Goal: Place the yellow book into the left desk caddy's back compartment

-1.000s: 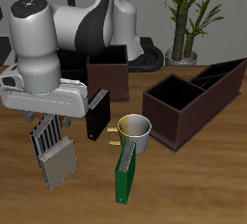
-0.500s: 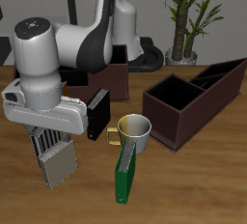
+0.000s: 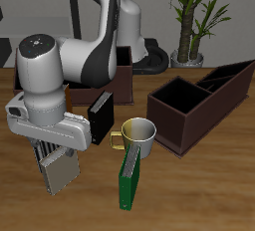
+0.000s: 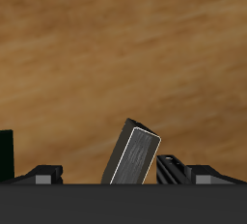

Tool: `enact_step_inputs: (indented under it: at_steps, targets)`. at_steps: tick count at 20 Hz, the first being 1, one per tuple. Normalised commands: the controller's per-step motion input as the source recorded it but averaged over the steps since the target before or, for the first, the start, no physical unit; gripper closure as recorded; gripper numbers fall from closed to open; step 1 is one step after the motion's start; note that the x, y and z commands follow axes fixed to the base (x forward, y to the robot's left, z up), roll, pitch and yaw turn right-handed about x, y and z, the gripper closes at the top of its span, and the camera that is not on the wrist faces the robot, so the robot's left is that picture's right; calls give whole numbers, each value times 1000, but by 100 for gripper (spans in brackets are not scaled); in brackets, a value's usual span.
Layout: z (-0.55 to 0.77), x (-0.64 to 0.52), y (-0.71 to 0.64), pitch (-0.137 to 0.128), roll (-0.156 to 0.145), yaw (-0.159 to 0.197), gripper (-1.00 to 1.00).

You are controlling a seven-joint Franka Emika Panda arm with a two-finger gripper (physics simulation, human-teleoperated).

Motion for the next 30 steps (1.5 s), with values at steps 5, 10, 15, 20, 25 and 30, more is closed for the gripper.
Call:
enact_step_inputs:
  at_steps: [5, 10, 15, 20, 25, 30]
  targets:
    - [-183, -69, -164, 21, -21, -27, -100]
    - [-192, -55, -18, 21, -10, -6, -100]
    - [-244, -15, 94, 30, 6, -7, -100]
    - [-158, 31, 16, 25, 5, -19, -100]
    - [-277, 75, 30, 49, -19, -29, 100]
    - [-175, 45, 6, 32, -4, -30, 100]
